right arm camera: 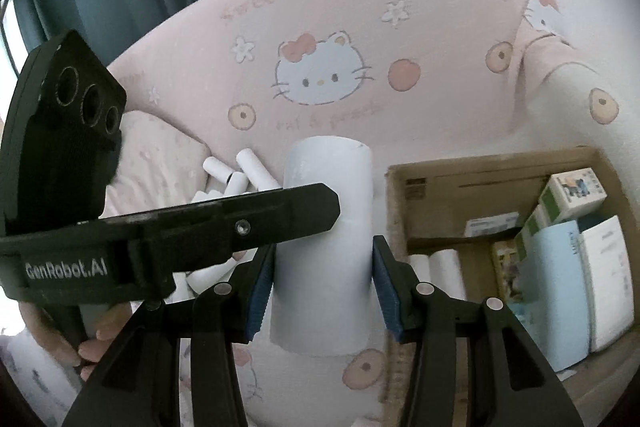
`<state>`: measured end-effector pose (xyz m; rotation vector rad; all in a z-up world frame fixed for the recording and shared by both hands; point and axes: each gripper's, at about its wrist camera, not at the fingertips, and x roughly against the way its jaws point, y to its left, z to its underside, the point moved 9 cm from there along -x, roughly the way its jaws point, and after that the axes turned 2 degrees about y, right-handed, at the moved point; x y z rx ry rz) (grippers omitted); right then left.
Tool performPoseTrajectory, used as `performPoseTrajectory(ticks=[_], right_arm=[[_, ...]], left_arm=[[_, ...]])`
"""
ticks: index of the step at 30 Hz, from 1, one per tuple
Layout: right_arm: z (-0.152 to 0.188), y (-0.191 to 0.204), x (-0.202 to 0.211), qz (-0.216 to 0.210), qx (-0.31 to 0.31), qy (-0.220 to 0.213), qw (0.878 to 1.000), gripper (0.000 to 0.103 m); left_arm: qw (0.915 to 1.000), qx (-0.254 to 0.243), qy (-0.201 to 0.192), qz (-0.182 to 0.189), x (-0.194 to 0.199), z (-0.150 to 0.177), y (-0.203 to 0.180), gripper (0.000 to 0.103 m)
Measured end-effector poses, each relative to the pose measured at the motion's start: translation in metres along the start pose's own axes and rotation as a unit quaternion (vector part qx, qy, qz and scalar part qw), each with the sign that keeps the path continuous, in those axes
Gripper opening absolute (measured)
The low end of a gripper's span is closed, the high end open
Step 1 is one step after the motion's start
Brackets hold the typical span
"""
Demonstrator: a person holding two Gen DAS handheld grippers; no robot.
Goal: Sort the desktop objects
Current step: 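Lower the right gripper's tube into the box and open it while the left gripper holds its tube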
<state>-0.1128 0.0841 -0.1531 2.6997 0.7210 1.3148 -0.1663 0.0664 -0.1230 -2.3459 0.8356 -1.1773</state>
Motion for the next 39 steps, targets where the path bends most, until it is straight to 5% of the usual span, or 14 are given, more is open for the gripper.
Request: performPoseTrajectory(ticks=[12,20,27,33,37,39], right_arm=[[-0.004,-0.054,0.020,0.010,-0.036,0.012,0.999,0.044],[0.000,-0.080,0.013,0.032,-0.030,0.034,0.998,0.044],[0.004,-0.110,-0.016,0.049,-0.038,0.085,0.994,0.044],[0.010,-0.127,-0.045,0.048,-0.044,0.120,0.991,0.044],[0.018,-0.135,-0.068,0.059,-0.043,0.157,0.985,0.044],[0.021,-0.137,-0.077,0.076,-0.033,0.178,0.981,0.044]], left_arm=[[0.9943,-0.098,0.016,-0.039,-0.046,-0.003,-0.047,0.045],[0.9947,-0.087,0.045,-0.033,-0.072,-0.002,-0.047,0.045],[0.9916,-0.037,0.124,-0.011,-0.112,-0.010,-0.024,0.045],[0.9879,-0.074,0.131,-0.038,-0.121,-0.023,-0.013,0.044],[0.9887,-0.078,0.124,-0.032,-0.120,-0.024,-0.005,0.011],[0.9893,-0.075,0.121,-0.032,-0.118,-0.023,0.001,0.011]])
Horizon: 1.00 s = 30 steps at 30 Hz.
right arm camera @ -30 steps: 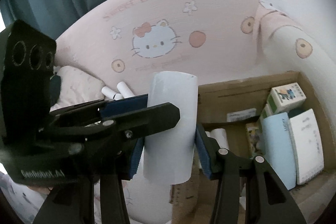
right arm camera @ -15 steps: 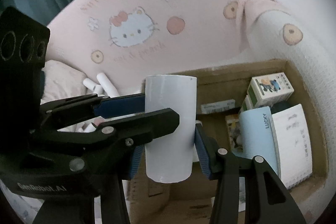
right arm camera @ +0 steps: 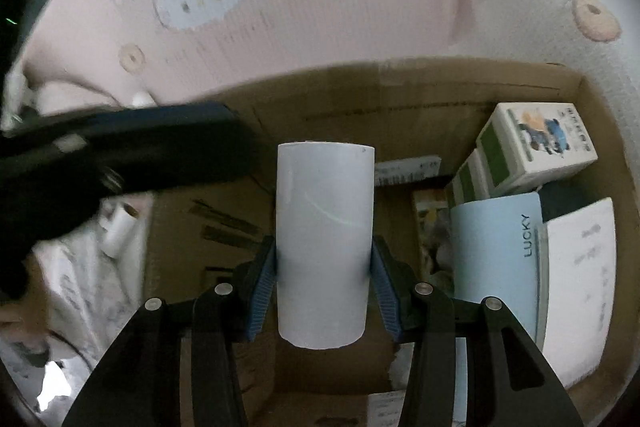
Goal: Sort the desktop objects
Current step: 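Lower the right gripper's tube into the box and open it while the left gripper holds its tube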
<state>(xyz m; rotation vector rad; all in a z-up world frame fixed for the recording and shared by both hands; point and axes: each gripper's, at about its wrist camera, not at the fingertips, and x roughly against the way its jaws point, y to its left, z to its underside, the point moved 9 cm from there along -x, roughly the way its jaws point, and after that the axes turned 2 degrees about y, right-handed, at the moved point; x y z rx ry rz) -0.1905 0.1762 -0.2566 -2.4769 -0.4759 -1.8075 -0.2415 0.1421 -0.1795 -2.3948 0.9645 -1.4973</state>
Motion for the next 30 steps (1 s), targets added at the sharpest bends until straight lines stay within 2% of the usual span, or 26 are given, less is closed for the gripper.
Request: performPoseTrajectory(ticks=[6,11,14,18,23,27,30], right_arm=[[0.001,-0.010,-0.042,0.083,0.035,0.084,0.992,0.044],[0.004,-0.024,-0.070,0.092,0.013,0.147,0.985,0.044],[-0.001,-0.017,-0.074,0.092,0.034,0.152,0.984,0.044],[-0.001,-0.022,-0.083,0.119,0.040,0.178,0.976,0.044],[0.002,-0.023,-0.091,0.137,0.059,0.199,0.969,0.044],[0.001,-0.026,-0.086,0.125,0.051,0.196,0.971,0.044],[-0.006,-0.026,-0.079,0.112,0.057,0.173,0.977,0.044]], left_arm=[[0.9999,0.004,-0.011,-0.005,0.014,0.004,0.011,0.009],[0.9997,0.000,-0.024,-0.005,0.027,-0.001,0.016,0.009],[0.9996,0.005,-0.027,-0.008,0.029,-0.003,0.021,0.009],[0.9995,0.016,-0.027,-0.007,0.032,-0.001,0.024,0.009],[0.9996,0.005,-0.022,-0.017,0.034,0.001,0.022,0.011],[0.9996,0.003,-0.021,-0.018,0.033,0.000,0.018,0.013],[0.9996,0.007,-0.021,-0.016,0.033,0.002,0.014,0.013]])
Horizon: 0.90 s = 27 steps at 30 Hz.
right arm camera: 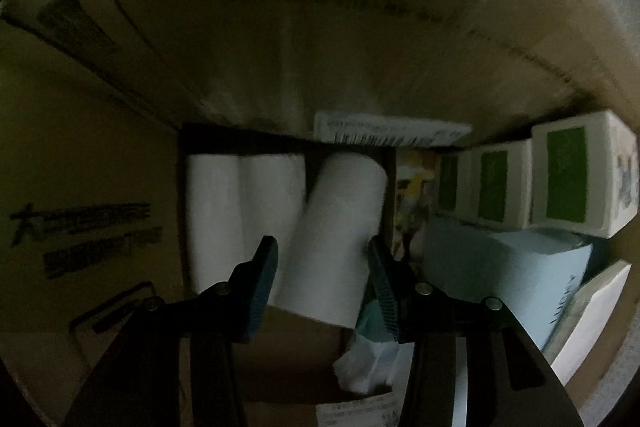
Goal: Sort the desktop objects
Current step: 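Lower the right gripper's tube into the box and open it while the left gripper holds its tube, then lower the left gripper's tube beside the other tubes and open the left gripper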
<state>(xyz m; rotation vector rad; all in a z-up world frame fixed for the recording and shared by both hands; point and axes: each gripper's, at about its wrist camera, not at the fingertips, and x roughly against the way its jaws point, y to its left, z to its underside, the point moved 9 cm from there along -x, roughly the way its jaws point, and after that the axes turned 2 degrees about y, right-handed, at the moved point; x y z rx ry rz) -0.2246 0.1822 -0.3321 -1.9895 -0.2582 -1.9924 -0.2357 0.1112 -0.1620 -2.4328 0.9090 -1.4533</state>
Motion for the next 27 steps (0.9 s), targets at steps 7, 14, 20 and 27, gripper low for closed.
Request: performPoseTrajectory(ticks=[7,14,20,27], right_arm=[[0.008,-0.017,0.044,-0.037,-0.019,-0.042,0.998,0.044],[0.036,-0.062,0.101,-0.064,-0.071,-0.103,0.990,0.044],[0.065,-0.080,0.115,-0.090,-0.121,-0.127,0.980,0.044],[0.104,-0.092,0.118,-0.097,-0.165,-0.135,0.972,0.044]], left_arm=[[0.9990,0.001,0.043,0.011,-0.011,0.003,-0.020,0.043],[0.9931,-0.005,0.116,0.020,-0.048,0.006,-0.055,0.048],[0.9841,-0.004,0.177,-0.018,-0.095,0.020,-0.062,0.048],[0.9568,0.060,0.275,-0.072,-0.143,0.058,-0.033,0.048]])
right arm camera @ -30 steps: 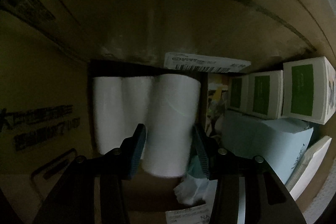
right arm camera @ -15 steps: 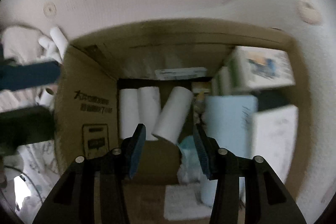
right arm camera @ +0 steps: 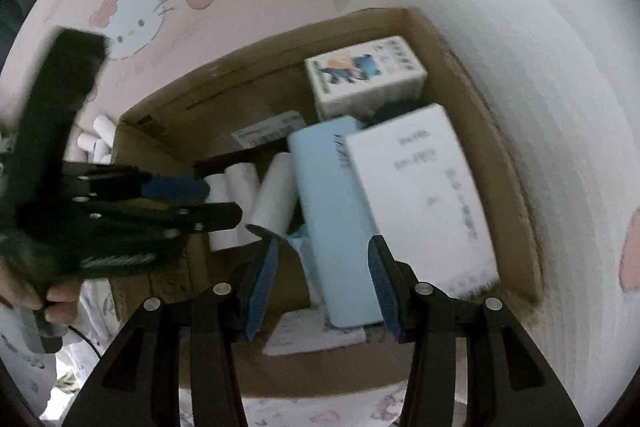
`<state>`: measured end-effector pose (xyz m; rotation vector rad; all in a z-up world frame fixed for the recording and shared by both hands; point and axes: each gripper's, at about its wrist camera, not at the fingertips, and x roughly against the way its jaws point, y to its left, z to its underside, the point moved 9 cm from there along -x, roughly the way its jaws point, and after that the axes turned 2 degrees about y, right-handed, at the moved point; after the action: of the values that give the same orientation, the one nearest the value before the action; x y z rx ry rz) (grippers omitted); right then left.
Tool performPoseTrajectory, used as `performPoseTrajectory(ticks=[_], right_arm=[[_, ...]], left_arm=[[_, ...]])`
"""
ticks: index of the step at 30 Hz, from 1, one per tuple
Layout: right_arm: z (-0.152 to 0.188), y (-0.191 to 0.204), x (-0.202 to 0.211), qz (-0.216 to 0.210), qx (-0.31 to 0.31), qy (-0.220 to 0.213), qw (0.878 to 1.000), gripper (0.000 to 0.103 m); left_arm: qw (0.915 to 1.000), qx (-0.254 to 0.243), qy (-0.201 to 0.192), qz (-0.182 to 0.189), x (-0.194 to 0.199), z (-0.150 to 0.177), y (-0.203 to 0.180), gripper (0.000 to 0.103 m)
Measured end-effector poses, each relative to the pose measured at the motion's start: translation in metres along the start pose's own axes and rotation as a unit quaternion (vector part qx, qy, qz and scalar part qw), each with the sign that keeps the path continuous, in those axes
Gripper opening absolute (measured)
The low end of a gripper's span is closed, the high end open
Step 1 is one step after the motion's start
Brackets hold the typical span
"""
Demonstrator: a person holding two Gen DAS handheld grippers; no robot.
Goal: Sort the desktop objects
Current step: 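Lower the left gripper's tube beside the other tubes and open the left gripper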
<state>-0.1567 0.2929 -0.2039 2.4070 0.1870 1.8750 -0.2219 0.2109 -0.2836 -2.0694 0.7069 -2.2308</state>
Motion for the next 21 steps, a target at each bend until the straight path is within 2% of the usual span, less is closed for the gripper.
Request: performPoseTrajectory(ticks=[3,8,10,15,18,21], right_arm=[[0.006,-0.004,0.009,-0.013,-0.013,-0.015,1.000,0.044],[0.017,-0.011,0.016,-0.027,-0.028,-0.029,0.999,0.044],[0.021,-0.015,0.022,-0.031,-0.032,-0.034,0.998,0.044],[0.026,-0.018,0.027,-0.038,-0.038,-0.040,0.998,0.044],[0.025,-0.021,0.025,-0.026,-0.038,-0.042,0.998,0.044],[0.025,-0.023,0.025,-0.025,-0.037,-0.042,0.998,0.044]], left_arm=[[0.9991,0.019,0.015,-0.033,-0.015,-0.004,0.011,0.048],[0.9971,0.063,0.037,-0.017,-0.034,-0.013,0.017,0.048],[0.9960,0.075,0.043,-0.023,-0.042,-0.014,0.019,0.048],[0.9942,0.069,0.048,-0.066,-0.056,-0.016,0.024,0.048],[0.9914,0.069,0.045,-0.101,-0.059,-0.017,0.032,0.048],[0.9917,0.063,0.053,-0.099,-0.062,-0.017,0.030,0.048]])
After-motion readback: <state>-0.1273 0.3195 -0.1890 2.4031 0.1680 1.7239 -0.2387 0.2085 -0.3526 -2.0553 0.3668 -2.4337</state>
